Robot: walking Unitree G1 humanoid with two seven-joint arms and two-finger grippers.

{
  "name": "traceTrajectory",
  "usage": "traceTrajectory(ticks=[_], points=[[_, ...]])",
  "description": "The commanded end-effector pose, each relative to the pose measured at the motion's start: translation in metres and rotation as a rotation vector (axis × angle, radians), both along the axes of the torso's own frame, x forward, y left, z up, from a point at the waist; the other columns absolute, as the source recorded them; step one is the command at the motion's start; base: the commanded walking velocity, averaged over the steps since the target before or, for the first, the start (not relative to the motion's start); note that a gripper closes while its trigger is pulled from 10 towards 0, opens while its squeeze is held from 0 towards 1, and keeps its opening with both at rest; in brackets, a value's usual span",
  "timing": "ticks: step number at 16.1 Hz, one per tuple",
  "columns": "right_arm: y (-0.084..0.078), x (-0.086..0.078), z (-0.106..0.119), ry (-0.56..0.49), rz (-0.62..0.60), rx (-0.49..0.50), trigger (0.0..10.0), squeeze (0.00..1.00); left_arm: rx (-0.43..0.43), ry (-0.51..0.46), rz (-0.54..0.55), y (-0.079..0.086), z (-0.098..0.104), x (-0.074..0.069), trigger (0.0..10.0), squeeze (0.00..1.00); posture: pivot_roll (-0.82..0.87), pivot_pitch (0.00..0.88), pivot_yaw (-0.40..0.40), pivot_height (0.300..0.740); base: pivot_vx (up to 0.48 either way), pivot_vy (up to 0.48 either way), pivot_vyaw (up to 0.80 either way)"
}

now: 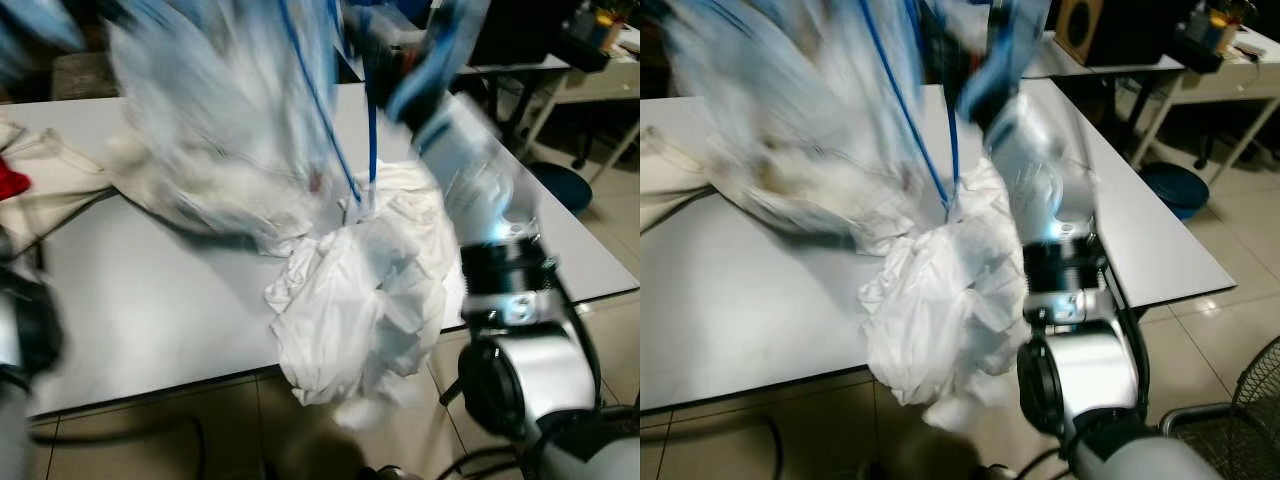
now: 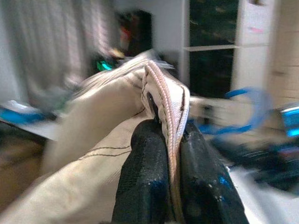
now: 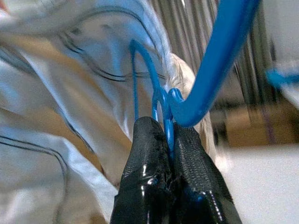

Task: Hang hanger

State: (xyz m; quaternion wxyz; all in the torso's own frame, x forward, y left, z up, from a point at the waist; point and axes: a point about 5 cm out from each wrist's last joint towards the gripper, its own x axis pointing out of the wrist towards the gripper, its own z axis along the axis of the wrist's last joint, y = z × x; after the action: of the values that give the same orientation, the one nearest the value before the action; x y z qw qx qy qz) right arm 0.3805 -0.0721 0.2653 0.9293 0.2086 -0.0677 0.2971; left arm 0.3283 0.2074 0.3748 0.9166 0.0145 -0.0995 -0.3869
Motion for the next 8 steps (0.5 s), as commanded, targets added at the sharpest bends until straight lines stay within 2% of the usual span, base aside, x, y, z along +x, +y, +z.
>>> traceTrajectory(ticks=[1, 3, 5, 6, 7, 8], points=[[-0.001, 0.002, -0.029, 0.118, -0.025, -0.015, 10.0, 0.00, 0.029, 0.052, -0.100, -0.028, -0.012, -0.003, 0.8, 0.00, 0.01, 0.000, -0.025, 0.740, 0.000, 0.000, 0.00], [-0.002, 0.001, -0.039, 0.153, -0.026, 0.005, 10.0, 0.00, 0.028, 0.102, -0.084, -0.036, -0.025, 0.002, 1.0, 0.00, 0.00, 0.000, -0.021, 0.740, 0.000, 0.000, 0.00], [-0.003, -0.002, -0.053, 0.230, -0.022, 0.076, 10.0, 0.00, -0.011, 0.130, -0.052, -0.045, -0.030, 0.006, 0.9, 0.00, -0.01, 0.000, -0.008, 0.740, 0.000, 0.000, 0.00], [-0.003, -0.001, -0.058, 0.254, -0.031, 0.099, 10.0, 0.00, 0.002, 0.135, -0.039, -0.046, -0.032, 0.006, 0.8, 0.00, -0.01, 0.000, 0.002, 0.740, 0.000, 0.000, 0.00], [-0.004, 0.001, -0.063, 0.284, -0.050, 0.159, 10.0, 0.00, -0.009, 0.140, -0.001, -0.046, -0.033, 0.009, 0.8, 0.00, -0.01, 0.000, 0.007, 0.740, 0.000, 0.000, 0.00], [-0.004, 0.003, -0.064, 0.309, -0.071, 0.224, 10.0, 0.00, -0.030, 0.152, 0.007, -0.046, -0.032, 0.012, 0.3, 0.00, -0.01, 0.000, 0.014, 0.740, 0.000, 0.000, 0.00]])
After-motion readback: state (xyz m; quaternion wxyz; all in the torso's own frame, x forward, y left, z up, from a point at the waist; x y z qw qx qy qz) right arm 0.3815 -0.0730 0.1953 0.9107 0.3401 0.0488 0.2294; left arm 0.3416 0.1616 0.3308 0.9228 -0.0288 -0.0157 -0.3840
